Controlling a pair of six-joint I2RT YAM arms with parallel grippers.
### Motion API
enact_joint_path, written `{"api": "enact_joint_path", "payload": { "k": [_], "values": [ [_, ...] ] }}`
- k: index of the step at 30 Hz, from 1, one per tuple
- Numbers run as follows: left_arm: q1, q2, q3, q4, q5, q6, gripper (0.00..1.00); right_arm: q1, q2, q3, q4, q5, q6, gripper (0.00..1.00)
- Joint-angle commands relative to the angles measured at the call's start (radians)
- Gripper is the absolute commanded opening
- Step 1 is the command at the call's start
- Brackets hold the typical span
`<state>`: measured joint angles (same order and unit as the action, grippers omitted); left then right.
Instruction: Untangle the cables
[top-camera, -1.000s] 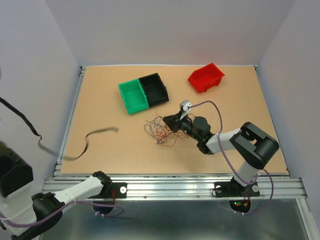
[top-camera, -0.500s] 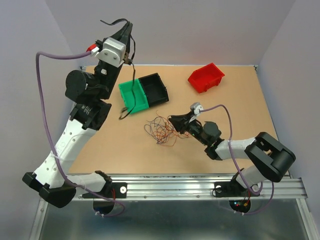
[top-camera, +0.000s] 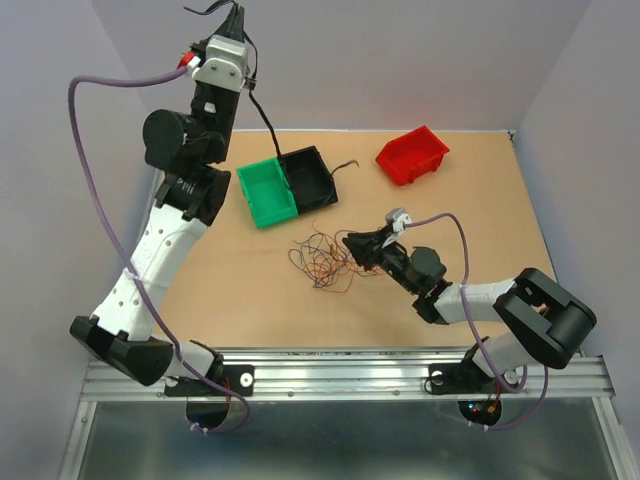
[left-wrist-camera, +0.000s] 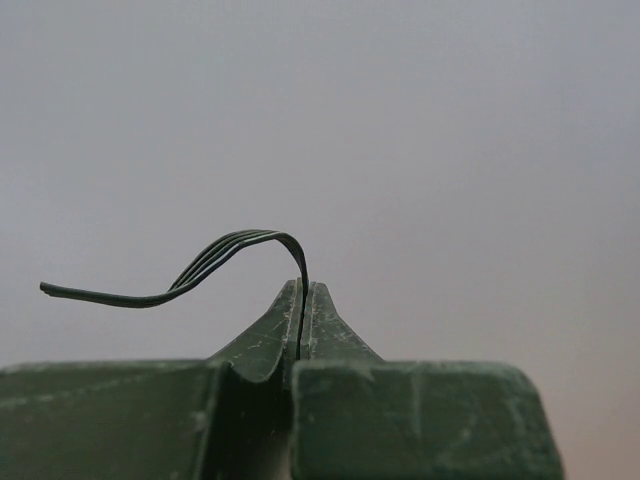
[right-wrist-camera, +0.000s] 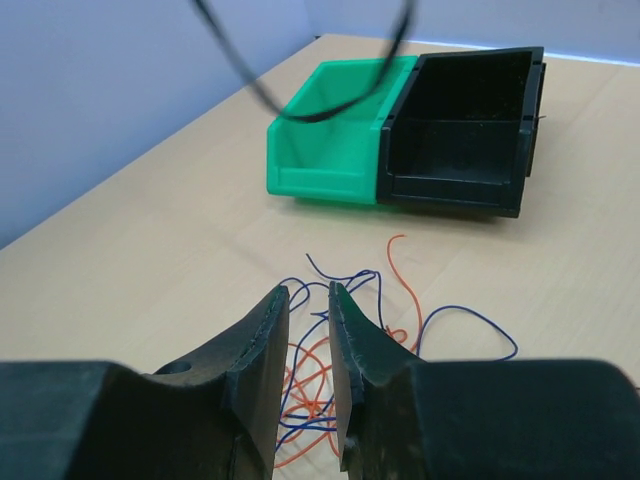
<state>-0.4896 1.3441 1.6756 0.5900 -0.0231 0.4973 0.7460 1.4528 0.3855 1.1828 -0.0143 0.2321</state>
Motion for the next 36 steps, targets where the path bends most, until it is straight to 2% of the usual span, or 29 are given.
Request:
{"api": "enact_joint_path", "payload": {
  "k": [1, 5, 13, 17, 22, 27, 30, 32, 36],
  "values": [
    [0.048, 0.050, -0.019, 0.083, -0.011, 0.006, 0.00, 0.001, -0.034, -0.025, 0.064, 0.048, -0.019, 0.28],
    [0.094, 0.110, 0.012, 0.082, -0.044, 0.009, 0.00, 0.003, -0.046, -0.036, 0.064, 0.056, -0.025, 0.28],
    [0.204, 0.170, 0.053, 0.082, -0.012, -0.062, 0.00, 0.003, -0.054, -0.039, 0.064, 0.048, -0.019, 0.28],
    [0.220, 0.196, 0.084, 0.090, -0.031, -0.045, 0.00, 0.001, -0.049, -0.037, 0.064, 0.047, -0.017, 0.28],
    [0.241, 0.251, 0.214, 0.061, -0.070, -0.039, 0.00, 0.001, -0.028, -0.025, 0.063, 0.040, -0.016, 0.29],
    [0.246, 0.241, 0.263, 0.054, -0.063, -0.055, 0.00, 0.001, 0.020, 0.004, 0.063, 0.030, -0.019, 0.29],
    [0.246, 0.210, 0.254, 0.056, -0.011, -0.074, 0.00, 0.001, 0.073, 0.053, 0.058, 0.019, -0.017, 0.32],
    [0.246, 0.201, 0.246, 0.056, 0.018, -0.089, 0.00, 0.003, 0.124, 0.117, 0.052, -0.019, -0.020, 0.39],
    [0.244, 0.188, 0.231, 0.056, 0.049, -0.097, 0.00, 0.001, 0.227, 0.280, -0.026, -0.107, -0.034, 0.44]
  ]
}}
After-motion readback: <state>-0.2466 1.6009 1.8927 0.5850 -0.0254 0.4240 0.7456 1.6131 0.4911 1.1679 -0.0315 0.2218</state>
